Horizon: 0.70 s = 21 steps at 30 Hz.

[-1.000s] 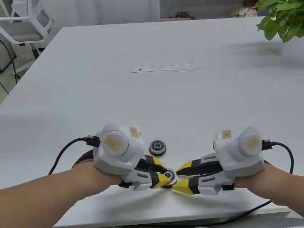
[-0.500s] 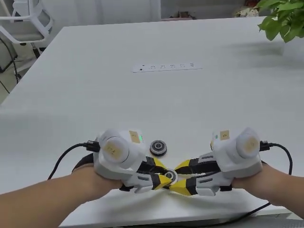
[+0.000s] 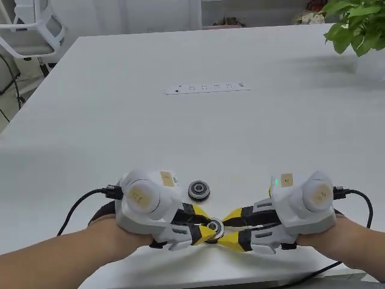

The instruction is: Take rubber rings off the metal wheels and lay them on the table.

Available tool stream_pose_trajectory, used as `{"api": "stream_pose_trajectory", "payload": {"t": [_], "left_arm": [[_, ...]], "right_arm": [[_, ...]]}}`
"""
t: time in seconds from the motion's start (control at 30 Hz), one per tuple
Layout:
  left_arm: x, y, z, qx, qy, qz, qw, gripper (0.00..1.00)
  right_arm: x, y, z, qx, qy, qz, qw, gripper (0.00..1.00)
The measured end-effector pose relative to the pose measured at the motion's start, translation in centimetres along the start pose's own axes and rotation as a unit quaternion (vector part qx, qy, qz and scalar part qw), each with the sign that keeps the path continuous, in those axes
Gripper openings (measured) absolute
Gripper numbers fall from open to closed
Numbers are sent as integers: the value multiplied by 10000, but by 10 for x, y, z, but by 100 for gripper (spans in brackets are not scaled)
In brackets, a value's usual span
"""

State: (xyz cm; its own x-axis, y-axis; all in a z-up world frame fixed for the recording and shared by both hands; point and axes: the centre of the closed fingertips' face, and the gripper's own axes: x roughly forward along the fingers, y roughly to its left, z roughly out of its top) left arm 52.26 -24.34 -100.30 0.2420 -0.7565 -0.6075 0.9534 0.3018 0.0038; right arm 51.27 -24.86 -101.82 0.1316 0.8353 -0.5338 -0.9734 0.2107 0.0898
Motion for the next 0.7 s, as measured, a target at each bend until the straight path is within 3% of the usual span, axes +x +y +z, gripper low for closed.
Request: {"api": "stream_pose_trajectory", "payload": {"t": [0.53,0.6,0.63,0.67,0.7], "left_arm": [[0,0,0,-77,-9,86,9999,13],[0,1,0,-79,-7,96,9999,13],[0,1,-1,-99,-4,108,9999,13],[0,0,-1,-119,-4,110,9999,13],[0,0,0,-88,15,136,9999,13]], "right_arm": [[0,-1,-1,225,-8,-30,9997,11],[-1,-1,-2,302,-19,-32,9995,9],[-2,-5,-5,419,21,-130,9990,3],[-3,-7,-7,781,19,-173,9968,0],[-1,-6,-5,783,-82,-58,9969,0]]}}
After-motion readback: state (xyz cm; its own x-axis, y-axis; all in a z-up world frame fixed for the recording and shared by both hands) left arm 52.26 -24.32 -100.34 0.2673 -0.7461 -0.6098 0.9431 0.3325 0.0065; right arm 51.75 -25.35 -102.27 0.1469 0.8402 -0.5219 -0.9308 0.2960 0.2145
